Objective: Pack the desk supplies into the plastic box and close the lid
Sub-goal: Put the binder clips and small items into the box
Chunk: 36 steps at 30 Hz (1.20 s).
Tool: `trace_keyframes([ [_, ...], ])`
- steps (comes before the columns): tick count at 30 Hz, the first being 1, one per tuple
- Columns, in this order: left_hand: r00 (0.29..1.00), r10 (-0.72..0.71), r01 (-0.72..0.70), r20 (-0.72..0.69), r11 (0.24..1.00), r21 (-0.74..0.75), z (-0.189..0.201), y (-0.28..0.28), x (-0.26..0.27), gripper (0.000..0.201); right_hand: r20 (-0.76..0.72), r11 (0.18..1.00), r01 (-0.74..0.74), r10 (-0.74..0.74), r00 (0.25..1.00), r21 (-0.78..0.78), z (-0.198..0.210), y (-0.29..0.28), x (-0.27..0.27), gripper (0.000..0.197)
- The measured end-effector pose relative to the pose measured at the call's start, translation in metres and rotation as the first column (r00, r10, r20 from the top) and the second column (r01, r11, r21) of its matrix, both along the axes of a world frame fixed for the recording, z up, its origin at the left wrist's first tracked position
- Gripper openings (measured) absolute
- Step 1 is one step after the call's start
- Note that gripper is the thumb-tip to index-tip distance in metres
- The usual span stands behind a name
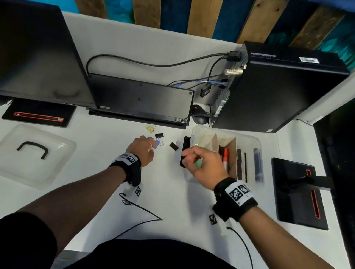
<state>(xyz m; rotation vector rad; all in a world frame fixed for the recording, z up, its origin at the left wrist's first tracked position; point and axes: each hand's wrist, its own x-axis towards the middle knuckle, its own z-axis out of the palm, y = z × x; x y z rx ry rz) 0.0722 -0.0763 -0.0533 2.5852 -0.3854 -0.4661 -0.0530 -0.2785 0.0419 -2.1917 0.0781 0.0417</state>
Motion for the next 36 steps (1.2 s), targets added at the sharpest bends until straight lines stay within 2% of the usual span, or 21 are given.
trace_keyframes([
  [2,0.997,0.052,-0.059,0.057,0.989,0.134,0.0,0.005,0.013,0.04,0.039,0.991,-0.111,0.114,0.993,-0.071,-0.009,0.032,-0.005,0.016],
  [5,0.996,0.076,-0.082,0.047,0.982,0.167,0.002,0.008,0.034,0.061,-0.102,0.962,-0.214,0.198,0.975,-0.172,-0.03,0.068,0.0,0.023],
  [10,0.988,-0.156,0.154,-0.003,0.976,0.151,0.002,0.002,0.061,0.073,-0.362,0.951,-0.174,0.074,0.929,-0.254,-0.049,0.094,0.028,0.049],
  [13,0.958,-0.276,0.287,-0.08,0.938,0.197,-0.007,-0.001,0.068,0.081,-0.398,0.96,-0.037,-0.08,0.914,-0.278,-0.061,0.096,0.056,0.057],
  [15,0.938,-0.336,0.347,-0.089,0.91,0.227,-0.012,0.0,0.068,0.077,-0.422,0.946,0.006,-0.15,0.894,-0.325,-0.073,0.095,0.073,0.064],
  [18,0.919,-0.391,0.37,0.049,0.9,0.23,-0.017,0.006,0.063,0.051,-0.479,0.887,-0.063,-0.186,0.858,-0.458,-0.089,0.095,0.088,0.079],
  [20,0.92,-0.381,0.352,0.089,0.906,0.234,-0.02,0.014,0.056,0.043,-0.48,0.837,-0.121,-0.183,0.858,-0.534,-0.098,0.097,0.092,0.082],
  [24,0.94,-0.322,0.295,0.115,0.934,0.202,-0.032,0.032,0.034,0.042,-0.487,0.802,-0.153,-0.188,0.853,-0.577,-0.113,0.097,0.095,0.077],
  [29,0.953,-0.279,0.264,0.12,0.956,0.124,-0.041,0.05,0.016,0.045,-0.429,0.754,-0.182,-0.143,0.892,-0.631,-0.111,0.097,0.101,0.046],
  [33,0.966,-0.244,0.241,0.091,0.97,0.039,-0.041,0.057,0.008,0.054,-0.47,0.791,-0.169,-0.163,0.868,-0.588,-0.112,0.097,0.097,0.04],
  [36,0.955,-0.255,0.258,0.149,0.966,0.004,-0.042,0.063,0.001,0.041,-0.439,0.856,-0.105,-0.151,0.886,-0.506,-0.112,0.097,0.091,0.036],
])
